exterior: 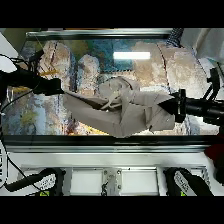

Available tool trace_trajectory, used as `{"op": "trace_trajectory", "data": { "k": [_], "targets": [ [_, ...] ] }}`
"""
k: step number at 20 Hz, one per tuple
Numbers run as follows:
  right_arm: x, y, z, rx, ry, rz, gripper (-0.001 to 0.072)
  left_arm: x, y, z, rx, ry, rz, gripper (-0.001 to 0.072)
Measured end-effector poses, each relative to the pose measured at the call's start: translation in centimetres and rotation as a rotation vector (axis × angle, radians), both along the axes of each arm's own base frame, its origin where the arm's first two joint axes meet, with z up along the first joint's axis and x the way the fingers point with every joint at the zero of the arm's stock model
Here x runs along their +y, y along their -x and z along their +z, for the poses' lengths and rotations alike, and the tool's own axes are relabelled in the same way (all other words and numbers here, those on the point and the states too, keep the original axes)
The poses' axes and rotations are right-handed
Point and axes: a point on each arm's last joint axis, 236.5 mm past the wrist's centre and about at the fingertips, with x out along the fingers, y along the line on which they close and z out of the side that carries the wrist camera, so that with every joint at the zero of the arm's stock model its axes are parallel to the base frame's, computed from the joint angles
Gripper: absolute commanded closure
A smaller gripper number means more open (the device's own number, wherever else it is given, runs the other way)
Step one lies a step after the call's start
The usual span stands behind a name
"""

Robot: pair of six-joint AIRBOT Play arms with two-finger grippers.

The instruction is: Fold the clothes and pants, and hang the long-sleeved shirts on hangers.

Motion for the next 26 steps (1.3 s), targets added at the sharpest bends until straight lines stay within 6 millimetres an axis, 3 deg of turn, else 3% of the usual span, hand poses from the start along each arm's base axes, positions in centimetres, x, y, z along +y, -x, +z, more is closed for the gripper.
{"op": "trace_trajectory", "data": {
  "k": [6,10,11,12,13,16,21,26],
  "targets": [
    [3.0,4.9,-0.9,0.15,0.006,0.213,0.0706,0.1,-1.6,3.7,-0.103,-0.008,-0.002,0.0692],
    [4.9,6.8,1.6,0.162,-0.102,0.314,0.0706,0.1,-1.9,4.6,-0.128,-0.01,-0.004,0.0688],
    [5.3,6.9,2.6,0.156,-0.142,0.324,0.0706,0.1,-1.9,4.7,-0.129,-0.009,-0.005,0.0474],
    [5.5,6.9,3.6,0.144,-0.183,0.331,0.0707,0.1,-1.9,4.8,-0.131,-0.007,-0.006,0.014],
    [5.6,6.9,4.6,0.131,-0.224,0.333,0.0707,0.0,-1.9,4.8,-0.134,-0.006,-0.005,0.0074],
    [5.5,6.1,7.5,0.09,-0.344,0.31,0.0706,-0.5,-2.4,5.9,-0.169,0.042,0.005,0.0077],
    [4.5,4.5,11.6,-0.018,-0.511,0.242,0.0707,-1.4,-3.8,11.6,-0.339,0.222,0.076,0.0078],
    [3.3,3.4,14.0,-0.091,-0.611,0.184,0.0707,-1.5,-2.8,15.1,-0.442,0.257,0.058,0.0078]
  ]
}}
